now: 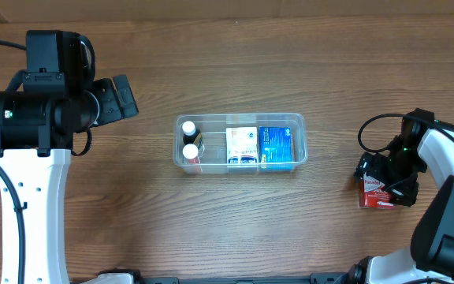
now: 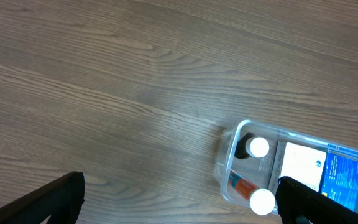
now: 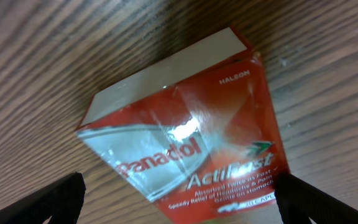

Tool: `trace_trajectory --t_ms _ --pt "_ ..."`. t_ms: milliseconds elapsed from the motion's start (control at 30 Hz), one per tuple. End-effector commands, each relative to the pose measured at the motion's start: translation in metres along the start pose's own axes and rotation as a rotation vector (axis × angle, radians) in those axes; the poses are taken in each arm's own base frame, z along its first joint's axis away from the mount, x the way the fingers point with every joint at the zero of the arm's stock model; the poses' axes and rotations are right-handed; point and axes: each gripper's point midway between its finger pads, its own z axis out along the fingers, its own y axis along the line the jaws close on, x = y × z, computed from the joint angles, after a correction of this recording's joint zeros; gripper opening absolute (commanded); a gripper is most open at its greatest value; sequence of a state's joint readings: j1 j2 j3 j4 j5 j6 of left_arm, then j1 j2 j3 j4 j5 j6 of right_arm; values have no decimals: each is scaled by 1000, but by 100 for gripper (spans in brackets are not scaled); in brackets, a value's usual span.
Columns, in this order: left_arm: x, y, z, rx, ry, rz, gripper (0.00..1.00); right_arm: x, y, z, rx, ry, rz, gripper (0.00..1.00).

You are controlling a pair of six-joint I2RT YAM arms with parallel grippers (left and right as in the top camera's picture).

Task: Pack container
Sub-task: 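Grasp the red Panadol box with the right gripper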

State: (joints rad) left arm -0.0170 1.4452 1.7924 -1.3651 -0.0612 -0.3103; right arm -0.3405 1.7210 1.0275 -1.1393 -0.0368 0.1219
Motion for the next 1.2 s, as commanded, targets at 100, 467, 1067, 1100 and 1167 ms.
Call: trace_trajectory --t_ms 100,467,1067,1100,1167 --pt "-5 2 -3 -8 -16 14 100 -8 1 20 -3 22 -20 100" --pt "-4 2 -3 -8 -16 14 100 -8 -12 26 68 10 -19 100" --pt "-2 3 -3 -10 -8 21 100 -29 48 -36 -231 -139 -172 100" --pt "-2 3 -3 -10 -8 21 100 -32 45 -35 -213 -151 -155 100" --pt "-2 3 -3 -11 -6 22 100 -42 42 -36 -191 -184 -109 100"
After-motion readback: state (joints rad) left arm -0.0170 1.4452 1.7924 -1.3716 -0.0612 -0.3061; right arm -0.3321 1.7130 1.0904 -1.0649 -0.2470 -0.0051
